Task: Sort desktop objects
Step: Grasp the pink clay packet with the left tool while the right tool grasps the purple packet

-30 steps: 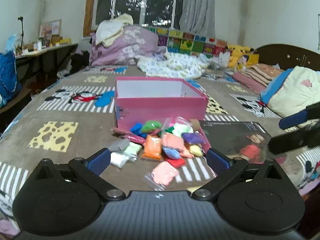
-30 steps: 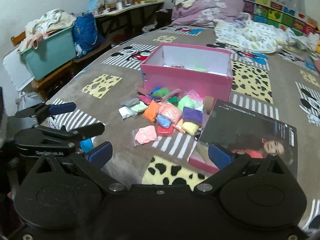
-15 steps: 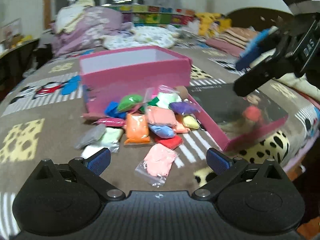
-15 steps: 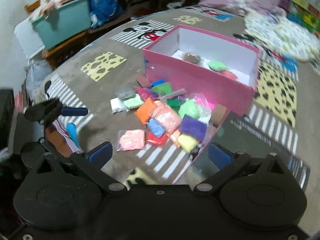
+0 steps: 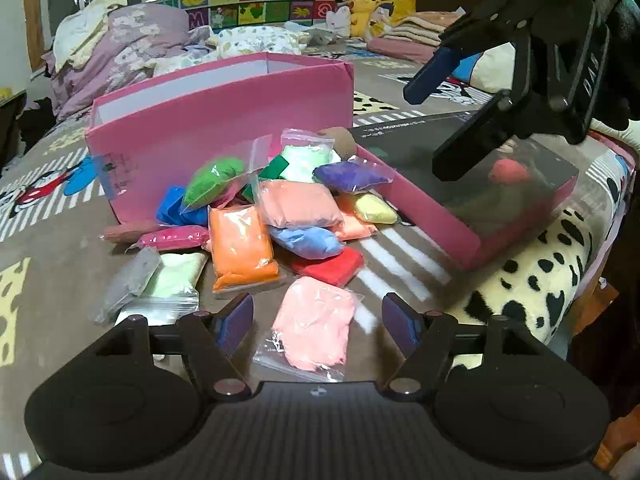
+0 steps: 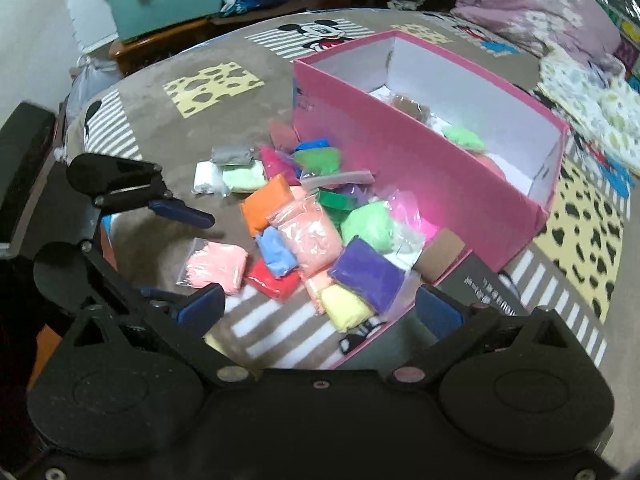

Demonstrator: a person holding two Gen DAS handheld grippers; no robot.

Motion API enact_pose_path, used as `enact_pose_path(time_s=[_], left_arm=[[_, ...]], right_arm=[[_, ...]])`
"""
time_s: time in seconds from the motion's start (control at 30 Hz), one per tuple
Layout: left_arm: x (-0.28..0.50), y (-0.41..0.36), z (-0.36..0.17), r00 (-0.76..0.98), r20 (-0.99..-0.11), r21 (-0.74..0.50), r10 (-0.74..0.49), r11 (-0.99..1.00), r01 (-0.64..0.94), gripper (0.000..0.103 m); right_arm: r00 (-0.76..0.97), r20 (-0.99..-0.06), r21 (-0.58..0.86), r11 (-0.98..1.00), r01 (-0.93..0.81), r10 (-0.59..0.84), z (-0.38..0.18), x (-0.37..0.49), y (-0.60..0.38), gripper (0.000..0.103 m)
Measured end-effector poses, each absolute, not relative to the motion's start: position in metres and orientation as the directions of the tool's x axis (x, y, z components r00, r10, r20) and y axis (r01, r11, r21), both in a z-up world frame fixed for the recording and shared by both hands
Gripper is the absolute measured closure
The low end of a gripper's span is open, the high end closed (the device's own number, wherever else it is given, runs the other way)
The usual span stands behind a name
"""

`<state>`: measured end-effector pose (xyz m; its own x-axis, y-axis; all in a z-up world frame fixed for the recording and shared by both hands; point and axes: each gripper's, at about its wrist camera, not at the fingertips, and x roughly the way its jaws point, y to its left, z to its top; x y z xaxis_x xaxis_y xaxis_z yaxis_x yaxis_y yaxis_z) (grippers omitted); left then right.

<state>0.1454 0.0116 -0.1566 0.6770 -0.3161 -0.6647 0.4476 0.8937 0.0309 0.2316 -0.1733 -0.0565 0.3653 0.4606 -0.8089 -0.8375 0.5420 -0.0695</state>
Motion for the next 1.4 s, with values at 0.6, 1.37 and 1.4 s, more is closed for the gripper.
enact_pose_path(time_s=[0.6, 1.37, 1.4], left_arm=[[0.151, 0.015, -0.171, 0.643, -0.695, 0.042, -0.322, 0.874, 0.484, 0.054], [0.140, 0.035, -0.143, 0.688, -0.629, -0.025, -0.362, 0.894, 0.447, 0.061], [0.139, 0.036, -0.142, 0.690, -0.626, -0.027, -0.362, 0.895, 0.445, 0.061]], right_arm=[[0.350, -0.826, -0.191, 0.366, -0.911, 0.441, -0.083, 0.246, -0.147, 0.004], [0.333, -0.864, -0.231, 0.288, -0.929, 0.378, -0.102, 0.272, -0.146, 0.036], [0.330, -0.866, -0.228, 0.291, -0.929, 0.375, -0.103, 0.274, -0.145, 0.036]])
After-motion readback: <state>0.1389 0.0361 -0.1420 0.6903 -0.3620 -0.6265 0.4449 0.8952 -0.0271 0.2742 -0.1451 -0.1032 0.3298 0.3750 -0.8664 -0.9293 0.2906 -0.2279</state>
